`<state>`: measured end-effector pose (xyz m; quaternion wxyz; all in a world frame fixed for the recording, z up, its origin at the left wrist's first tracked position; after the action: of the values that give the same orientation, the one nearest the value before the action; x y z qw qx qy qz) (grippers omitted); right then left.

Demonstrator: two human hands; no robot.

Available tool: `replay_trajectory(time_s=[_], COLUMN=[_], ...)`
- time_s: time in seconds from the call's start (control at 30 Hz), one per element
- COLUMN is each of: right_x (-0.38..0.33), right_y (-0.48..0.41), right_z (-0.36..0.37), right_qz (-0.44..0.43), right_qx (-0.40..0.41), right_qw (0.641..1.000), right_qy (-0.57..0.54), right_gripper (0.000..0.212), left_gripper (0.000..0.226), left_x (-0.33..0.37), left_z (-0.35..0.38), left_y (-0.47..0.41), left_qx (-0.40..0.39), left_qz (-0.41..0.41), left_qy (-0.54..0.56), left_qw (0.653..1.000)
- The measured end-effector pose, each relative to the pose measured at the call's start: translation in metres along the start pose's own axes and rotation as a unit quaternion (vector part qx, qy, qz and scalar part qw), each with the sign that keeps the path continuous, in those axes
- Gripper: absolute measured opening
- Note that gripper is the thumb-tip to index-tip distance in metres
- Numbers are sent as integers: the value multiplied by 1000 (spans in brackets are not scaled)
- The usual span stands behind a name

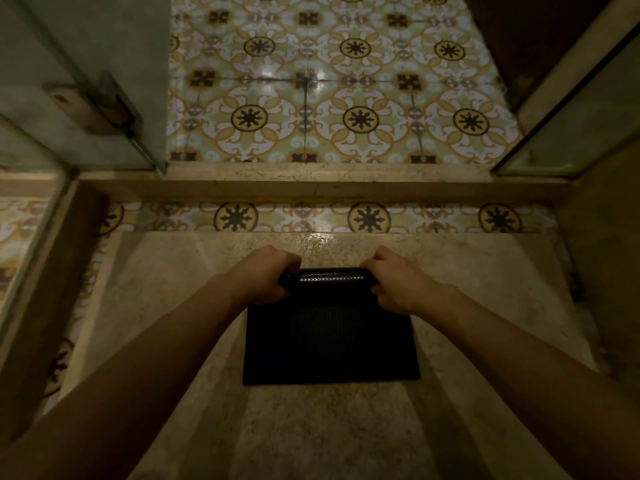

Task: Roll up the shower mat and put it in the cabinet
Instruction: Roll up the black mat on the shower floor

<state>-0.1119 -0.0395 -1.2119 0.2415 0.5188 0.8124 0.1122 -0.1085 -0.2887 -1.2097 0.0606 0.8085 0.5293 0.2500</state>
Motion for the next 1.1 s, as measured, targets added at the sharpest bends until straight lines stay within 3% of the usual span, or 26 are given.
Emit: replay_trajectory(time_s=[0.17,0.3,0.5,0.67,0.8,0.97,1.1], right_x=[-1,-3,-3,-7,-9,-9,-11], right_y=[7,8,8,5,14,13,12], right_z=[2,-2,-1,-6,-2,-15,-13], right_qz=[-4,-9,6,-2,-25,-24,-9], right_qx=[21,39,-20,-19,-4,-49,-29], right_qw=[999,996,998,996,995,995,995], right_qy=[39,84,53,86,100,86,91], right_gripper=[40,47,40,60,47,26,31], left_gripper=[28,42,43,42,43,39,45], left_x=[-4,2,5,2,7,4,6], left_z=[-5,-3,4,-2,3,4,0], left_y=[-2,-2,4,-2,6,7,9], left_qx=[-49,-21,-27,-93,-65,-76,-75], left_qz=[-19,-21,-28,-39,-32,-23,-27], left_qy=[18,4,-1,22,-21,-24,-21], left_qw=[998,1000,999,995,997,997,997])
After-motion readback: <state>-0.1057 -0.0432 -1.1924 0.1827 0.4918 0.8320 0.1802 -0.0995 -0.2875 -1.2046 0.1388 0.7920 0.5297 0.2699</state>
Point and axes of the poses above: each hand's wrist, its own y-axis away from the middle knuckle, its own z-axis out of the palm, x = y × z, the point moved 2 cm from there along -y, towards the middle knuckle, and after that the axes turned 1 degree about z, right-handed, at the moved point
